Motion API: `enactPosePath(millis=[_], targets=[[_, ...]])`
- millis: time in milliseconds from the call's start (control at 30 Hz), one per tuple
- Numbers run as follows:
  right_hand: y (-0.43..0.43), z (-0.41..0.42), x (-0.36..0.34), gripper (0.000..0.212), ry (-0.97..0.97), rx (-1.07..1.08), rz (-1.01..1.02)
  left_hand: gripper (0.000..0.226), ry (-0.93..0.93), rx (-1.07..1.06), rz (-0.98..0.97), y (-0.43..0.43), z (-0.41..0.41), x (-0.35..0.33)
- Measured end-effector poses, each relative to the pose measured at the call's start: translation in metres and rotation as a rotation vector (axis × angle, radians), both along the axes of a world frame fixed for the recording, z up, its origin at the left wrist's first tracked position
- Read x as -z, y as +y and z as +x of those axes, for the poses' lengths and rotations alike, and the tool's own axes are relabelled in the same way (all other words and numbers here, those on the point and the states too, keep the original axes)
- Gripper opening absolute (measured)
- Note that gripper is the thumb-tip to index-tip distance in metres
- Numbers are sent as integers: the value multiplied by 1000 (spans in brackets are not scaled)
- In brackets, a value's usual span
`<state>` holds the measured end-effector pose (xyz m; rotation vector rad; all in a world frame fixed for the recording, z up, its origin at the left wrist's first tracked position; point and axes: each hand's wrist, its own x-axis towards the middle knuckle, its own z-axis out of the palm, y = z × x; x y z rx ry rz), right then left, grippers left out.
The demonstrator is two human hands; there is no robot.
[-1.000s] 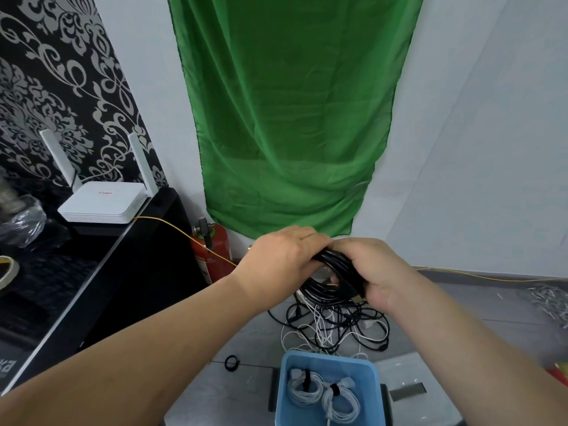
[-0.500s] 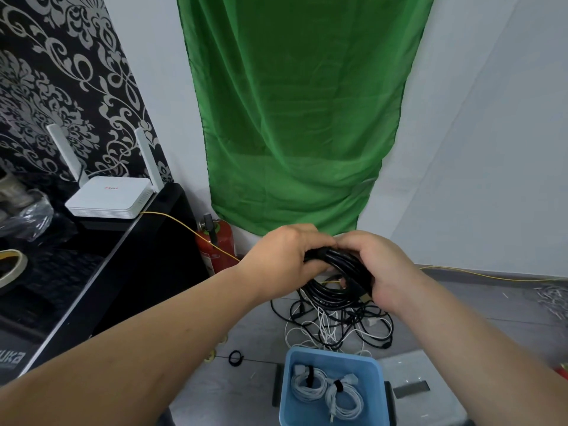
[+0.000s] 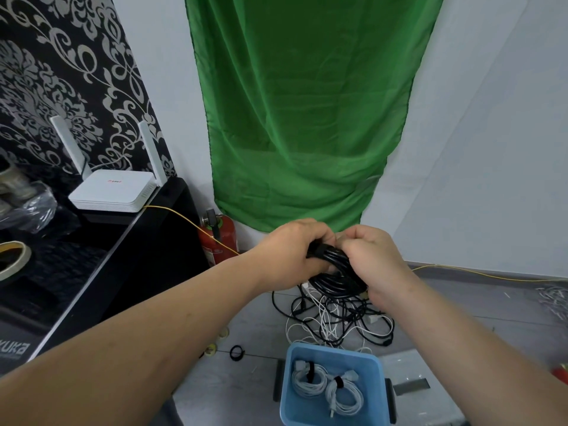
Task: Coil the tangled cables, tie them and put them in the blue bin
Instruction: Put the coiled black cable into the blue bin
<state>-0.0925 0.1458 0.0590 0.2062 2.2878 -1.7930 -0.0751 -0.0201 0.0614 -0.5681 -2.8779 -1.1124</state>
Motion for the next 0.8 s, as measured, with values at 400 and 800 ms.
enactPosePath(millis=[400, 800], targets=[[1, -3, 3, 9, -115, 51, -105, 28, -217, 13, 85, -4, 1, -4], [6, -3, -2, 10, -20, 31, -73, 25, 24, -78, 193, 3, 6, 10]])
